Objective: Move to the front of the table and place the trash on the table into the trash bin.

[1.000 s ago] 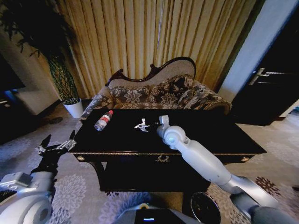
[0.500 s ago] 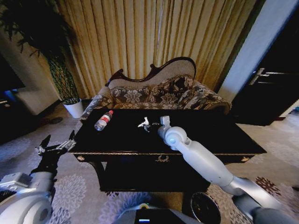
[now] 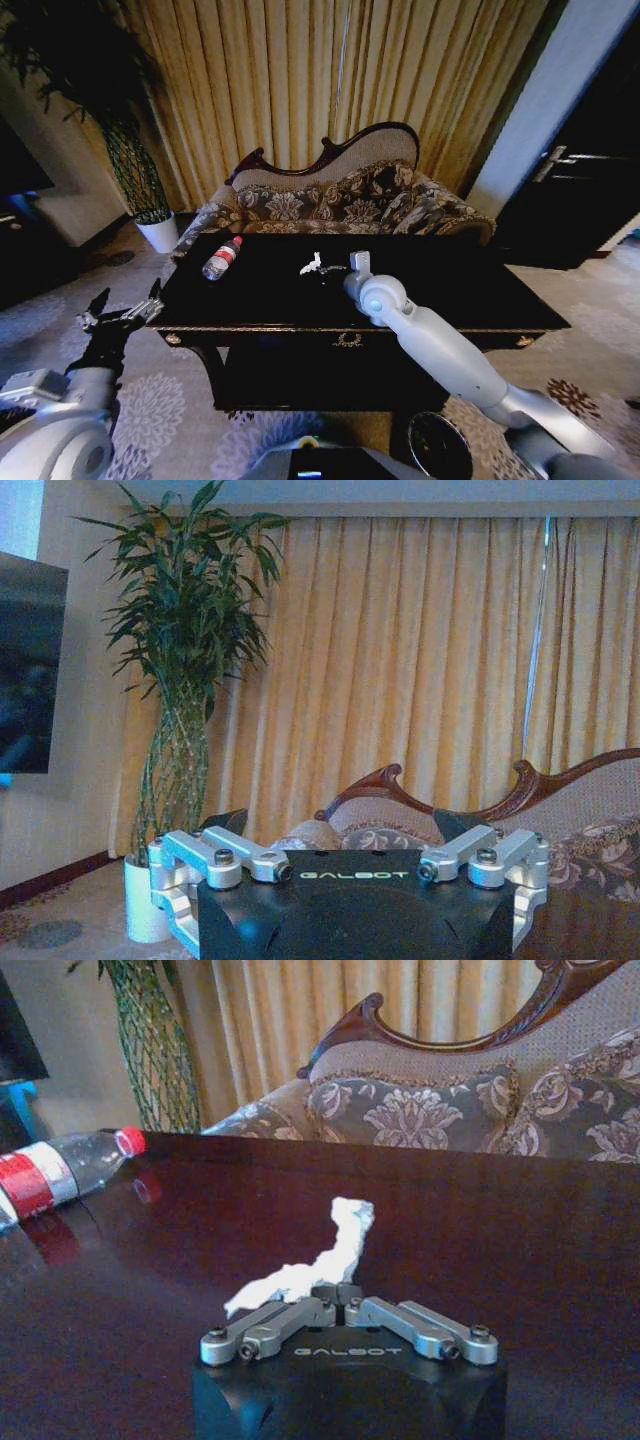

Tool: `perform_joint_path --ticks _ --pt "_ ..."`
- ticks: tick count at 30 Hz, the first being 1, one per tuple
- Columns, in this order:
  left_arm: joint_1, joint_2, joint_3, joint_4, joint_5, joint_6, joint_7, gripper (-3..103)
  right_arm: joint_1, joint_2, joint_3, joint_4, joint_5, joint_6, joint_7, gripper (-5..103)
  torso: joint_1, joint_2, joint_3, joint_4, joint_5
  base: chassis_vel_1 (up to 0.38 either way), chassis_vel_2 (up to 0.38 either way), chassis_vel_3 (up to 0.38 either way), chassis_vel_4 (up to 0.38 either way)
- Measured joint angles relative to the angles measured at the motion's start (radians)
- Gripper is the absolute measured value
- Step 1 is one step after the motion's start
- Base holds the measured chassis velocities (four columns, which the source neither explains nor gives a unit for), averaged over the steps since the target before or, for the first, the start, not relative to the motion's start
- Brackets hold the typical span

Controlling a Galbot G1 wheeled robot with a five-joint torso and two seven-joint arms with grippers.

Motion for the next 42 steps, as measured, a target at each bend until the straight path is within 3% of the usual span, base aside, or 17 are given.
perform_joint_path --ticks 10,22,34,42 --pt "-0.013 0.015 0.012 0.000 0.000 0.000 -0.010 100 -0.092 -0.024 0.065 0.039 -0.097 0.144 -0.091 0 0.000 0.000 0.000 0.0001 0.0000 0.000 0.000 0.000 0.000" --pt "-0.025 0.028 0.047 0.000 0.000 0.000 -0.011 100 -0.274 -0.102 0.283 0.082 -0.253 0.347 -0.155 0 0.000 0.000 0.000 -0.0001 0.0000 0.000 0.000 0.000 0.000" --pt "-0.027 0.046 0.047 0.000 -0.010 -0.013 -0.011 100 -0.319 -0.101 0.384 0.021 -0.374 0.369 -0.156 0 0.000 0.000 0.000 0.0001 0.0001 0.000 0.000 0.000 0.000" --pt "-0.035 0.051 0.059 0.000 -0.013 -0.018 -0.007 100 -0.361 -0.121 0.477 -0.008 -0.380 0.369 -0.178 0 0.000 0.000 0.000 0.0001 0.0000 0.000 0.000 0.000 0.000"
